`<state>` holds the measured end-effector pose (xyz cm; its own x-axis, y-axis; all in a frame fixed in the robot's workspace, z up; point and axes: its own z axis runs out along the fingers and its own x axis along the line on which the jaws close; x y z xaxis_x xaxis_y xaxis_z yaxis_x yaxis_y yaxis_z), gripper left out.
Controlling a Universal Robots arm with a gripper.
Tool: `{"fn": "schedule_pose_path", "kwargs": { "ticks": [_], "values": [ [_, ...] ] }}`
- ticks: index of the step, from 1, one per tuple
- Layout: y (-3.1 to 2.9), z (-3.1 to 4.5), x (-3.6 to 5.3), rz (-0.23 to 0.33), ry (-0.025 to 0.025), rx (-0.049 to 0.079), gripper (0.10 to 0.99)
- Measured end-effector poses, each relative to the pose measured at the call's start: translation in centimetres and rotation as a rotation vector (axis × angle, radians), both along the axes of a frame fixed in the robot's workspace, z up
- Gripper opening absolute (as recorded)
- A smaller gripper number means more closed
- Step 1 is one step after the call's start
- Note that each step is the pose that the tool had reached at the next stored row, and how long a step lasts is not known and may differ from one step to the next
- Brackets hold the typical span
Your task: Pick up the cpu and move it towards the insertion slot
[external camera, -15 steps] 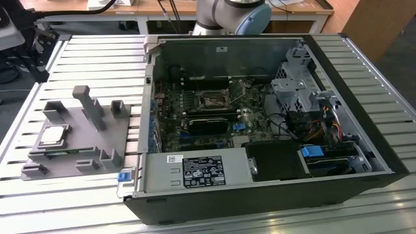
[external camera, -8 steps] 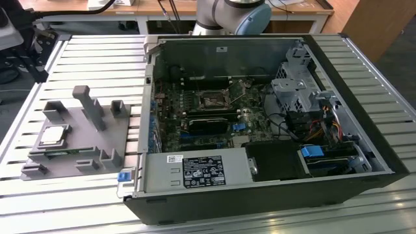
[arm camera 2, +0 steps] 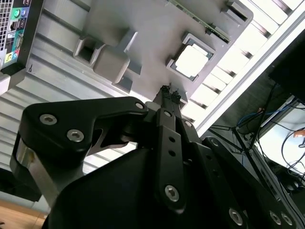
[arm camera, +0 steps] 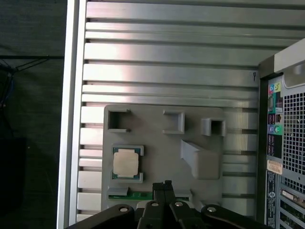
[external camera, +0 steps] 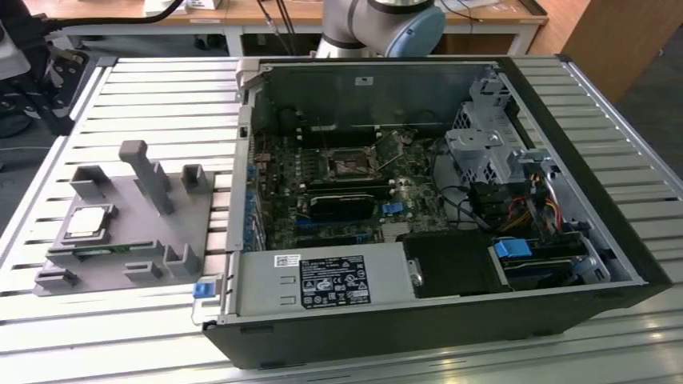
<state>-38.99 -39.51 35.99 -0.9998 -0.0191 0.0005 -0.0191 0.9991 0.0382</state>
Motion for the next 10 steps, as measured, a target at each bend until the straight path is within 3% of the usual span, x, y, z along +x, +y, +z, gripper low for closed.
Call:
{"fn": "schedule_pose_path", "kwargs": {
  "ticks": [10],
  "values": [
    [0.0, 0.0, -0.56, 0.0, 0.0, 0.0, 0.106]
  ]
}}
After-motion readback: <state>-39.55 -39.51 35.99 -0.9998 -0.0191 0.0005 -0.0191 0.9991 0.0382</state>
